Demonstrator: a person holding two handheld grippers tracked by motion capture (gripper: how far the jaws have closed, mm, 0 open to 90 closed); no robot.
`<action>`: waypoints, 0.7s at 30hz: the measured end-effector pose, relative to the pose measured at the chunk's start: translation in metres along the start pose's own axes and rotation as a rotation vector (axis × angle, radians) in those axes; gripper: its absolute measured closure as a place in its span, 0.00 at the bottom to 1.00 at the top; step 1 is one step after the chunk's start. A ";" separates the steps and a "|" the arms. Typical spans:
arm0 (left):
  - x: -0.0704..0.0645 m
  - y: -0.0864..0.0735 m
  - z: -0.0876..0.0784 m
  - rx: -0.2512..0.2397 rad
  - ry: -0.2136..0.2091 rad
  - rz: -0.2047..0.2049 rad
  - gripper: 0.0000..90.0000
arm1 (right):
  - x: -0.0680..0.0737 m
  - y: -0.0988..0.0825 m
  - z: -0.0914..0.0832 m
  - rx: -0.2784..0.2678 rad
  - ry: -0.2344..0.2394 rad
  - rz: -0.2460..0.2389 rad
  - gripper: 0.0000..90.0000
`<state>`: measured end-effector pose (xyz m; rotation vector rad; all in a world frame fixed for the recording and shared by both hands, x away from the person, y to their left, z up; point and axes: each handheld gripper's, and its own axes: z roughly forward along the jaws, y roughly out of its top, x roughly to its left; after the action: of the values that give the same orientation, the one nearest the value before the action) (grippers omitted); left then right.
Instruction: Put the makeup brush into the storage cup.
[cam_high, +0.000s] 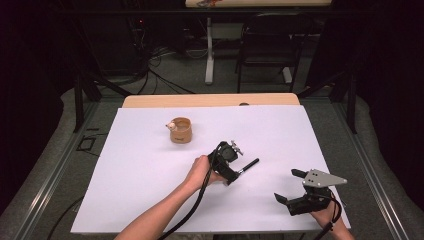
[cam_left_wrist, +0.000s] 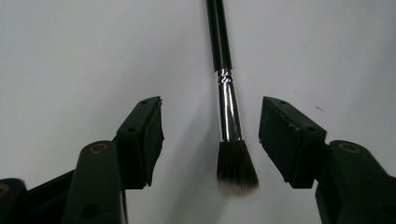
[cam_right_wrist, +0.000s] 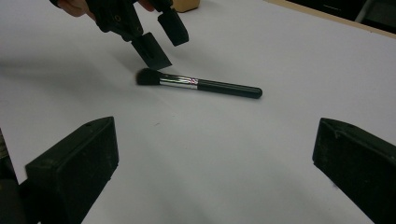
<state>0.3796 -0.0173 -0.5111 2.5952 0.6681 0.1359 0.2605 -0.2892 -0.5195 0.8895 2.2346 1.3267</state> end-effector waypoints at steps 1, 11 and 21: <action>0.000 0.001 0.001 0.004 0.000 -0.003 0.46 | 0.000 0.000 0.000 -0.001 -0.001 0.001 0.00; -0.001 0.011 0.014 0.079 -0.023 -0.011 0.61 | 0.001 0.000 0.000 0.003 -0.007 -0.007 0.00; -0.001 0.015 0.024 0.113 -0.020 -0.017 0.72 | 0.001 0.000 0.001 0.012 -0.009 -0.013 0.01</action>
<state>0.3899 -0.0394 -0.5253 2.6945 0.7090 0.0681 0.2599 -0.2881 -0.5202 0.8813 2.2402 1.3021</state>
